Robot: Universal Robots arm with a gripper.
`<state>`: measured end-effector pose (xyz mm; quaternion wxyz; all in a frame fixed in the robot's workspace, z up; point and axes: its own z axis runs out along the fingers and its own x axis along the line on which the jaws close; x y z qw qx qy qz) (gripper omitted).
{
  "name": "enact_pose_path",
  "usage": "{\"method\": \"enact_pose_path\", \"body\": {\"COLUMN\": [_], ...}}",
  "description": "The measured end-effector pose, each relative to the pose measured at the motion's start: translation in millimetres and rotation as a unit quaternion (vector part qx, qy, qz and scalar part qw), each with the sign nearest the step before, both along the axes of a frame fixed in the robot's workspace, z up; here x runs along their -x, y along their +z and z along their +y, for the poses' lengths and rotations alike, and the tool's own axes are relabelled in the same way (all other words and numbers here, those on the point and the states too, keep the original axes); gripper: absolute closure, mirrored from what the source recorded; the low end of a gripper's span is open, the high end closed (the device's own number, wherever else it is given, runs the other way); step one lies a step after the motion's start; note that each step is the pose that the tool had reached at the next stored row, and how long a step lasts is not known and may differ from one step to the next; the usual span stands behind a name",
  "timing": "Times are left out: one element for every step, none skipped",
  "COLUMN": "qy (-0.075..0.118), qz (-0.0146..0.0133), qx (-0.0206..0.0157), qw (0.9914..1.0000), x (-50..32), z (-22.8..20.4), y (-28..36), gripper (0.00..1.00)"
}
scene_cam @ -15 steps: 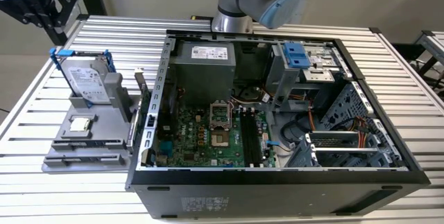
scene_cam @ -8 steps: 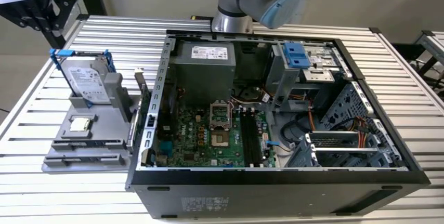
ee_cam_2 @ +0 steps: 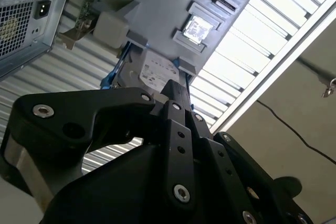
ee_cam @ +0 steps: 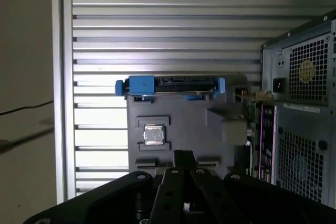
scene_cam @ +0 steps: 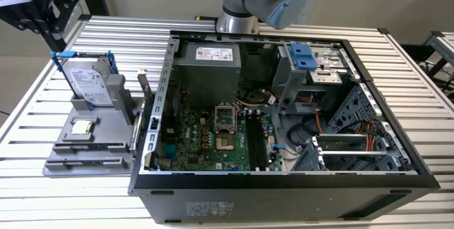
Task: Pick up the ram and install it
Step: 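Reach for the ram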
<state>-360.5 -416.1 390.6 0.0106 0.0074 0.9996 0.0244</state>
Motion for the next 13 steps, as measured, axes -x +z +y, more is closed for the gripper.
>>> {"method": "enact_pose_path", "body": {"qy": [0.0, 0.0, 0.0, 0.0, 0.0, 0.0, 0.0, 0.0, 0.0, 0.0, 0.0, 0.0, 0.0], "qz": [0.0, 0.0001, 0.0001, 0.0001, 0.0002, 0.0003, 0.0004, 0.0005, 0.0006, 0.0008, 0.001, 0.0012, 0.0014], "qx": [0.0, 0.0, 0.0, 0.0, 0.0, 0.0, 0.0, 0.0, 0.0, 0.0, 0.0, 0.0, 0.0], "qw": [1.0, 1.0, 1.0, 1.0, 1.0, 1.0, 1.0, 1.0, 1.0, 1.0, 1.0, 1.0, 1.0], "x": [0.0, 0.0, 0.0, 0.0, 0.0, 0.0, 0.0, 0.0, 0.0, 0.0, 0.0, 0.0, 0.0], "z": [-1.0, -2.0, -3.0, -4.0, -4.9, -5.9, -7.0, -8.0, -9.0, -10.0, -11.0, -12.0, -13.0], "y": [-0.1, -0.2, -0.2, -0.4, -0.4, -0.5, -0.6, -0.7, -0.8, -0.9, -1.0, -1.1, -1.3], "gripper": [1.0, 1.0, 1.0, 1.0, 1.0, 1.0, 1.0, 1.0, 1.0, 1.0, 1.0, 1.0, 1.0]}}
